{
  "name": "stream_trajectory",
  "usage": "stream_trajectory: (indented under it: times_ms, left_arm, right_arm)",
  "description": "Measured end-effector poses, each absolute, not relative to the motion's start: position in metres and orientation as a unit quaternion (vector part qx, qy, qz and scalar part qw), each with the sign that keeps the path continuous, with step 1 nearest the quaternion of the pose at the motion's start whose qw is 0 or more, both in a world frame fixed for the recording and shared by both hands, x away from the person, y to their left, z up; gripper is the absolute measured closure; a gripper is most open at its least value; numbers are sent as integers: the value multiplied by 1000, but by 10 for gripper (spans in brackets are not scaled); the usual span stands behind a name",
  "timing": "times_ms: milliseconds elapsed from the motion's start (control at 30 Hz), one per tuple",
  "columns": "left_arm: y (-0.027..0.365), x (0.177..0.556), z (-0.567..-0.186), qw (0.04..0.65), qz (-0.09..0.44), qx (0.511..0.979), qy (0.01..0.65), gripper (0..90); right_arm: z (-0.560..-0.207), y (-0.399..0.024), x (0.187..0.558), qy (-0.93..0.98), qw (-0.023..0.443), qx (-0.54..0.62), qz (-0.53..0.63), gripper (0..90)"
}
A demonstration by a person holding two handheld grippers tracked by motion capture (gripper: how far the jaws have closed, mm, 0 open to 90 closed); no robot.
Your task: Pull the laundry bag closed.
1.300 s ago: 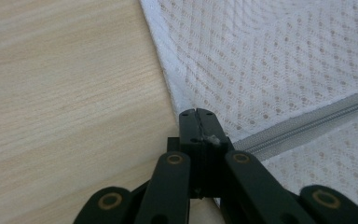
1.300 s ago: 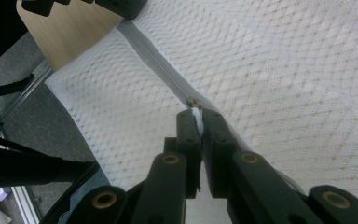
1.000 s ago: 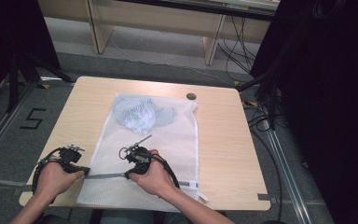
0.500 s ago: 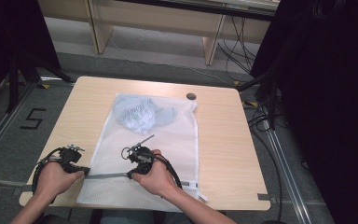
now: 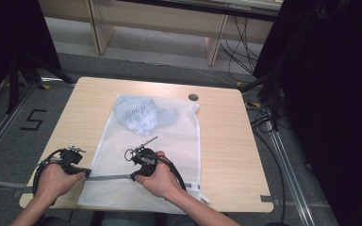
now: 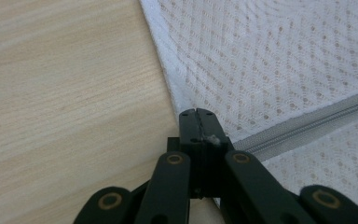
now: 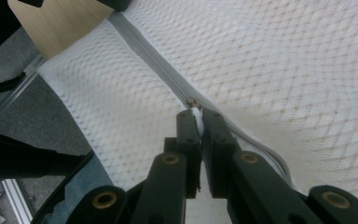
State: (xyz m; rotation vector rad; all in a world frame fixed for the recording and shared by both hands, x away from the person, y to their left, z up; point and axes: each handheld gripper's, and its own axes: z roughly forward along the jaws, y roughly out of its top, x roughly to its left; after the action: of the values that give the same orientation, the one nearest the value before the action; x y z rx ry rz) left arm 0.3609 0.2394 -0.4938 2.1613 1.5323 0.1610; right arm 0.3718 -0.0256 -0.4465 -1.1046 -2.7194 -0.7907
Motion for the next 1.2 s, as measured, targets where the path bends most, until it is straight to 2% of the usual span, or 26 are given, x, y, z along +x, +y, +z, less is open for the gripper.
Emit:
stream_trajectory:
  times_ms: [1200]
  left_arm:
    - [239, 361, -494, 241, 60, 791, 560, 897]
  right_arm:
    - [-443, -38, 370, -894, 53, -369, -249, 869]
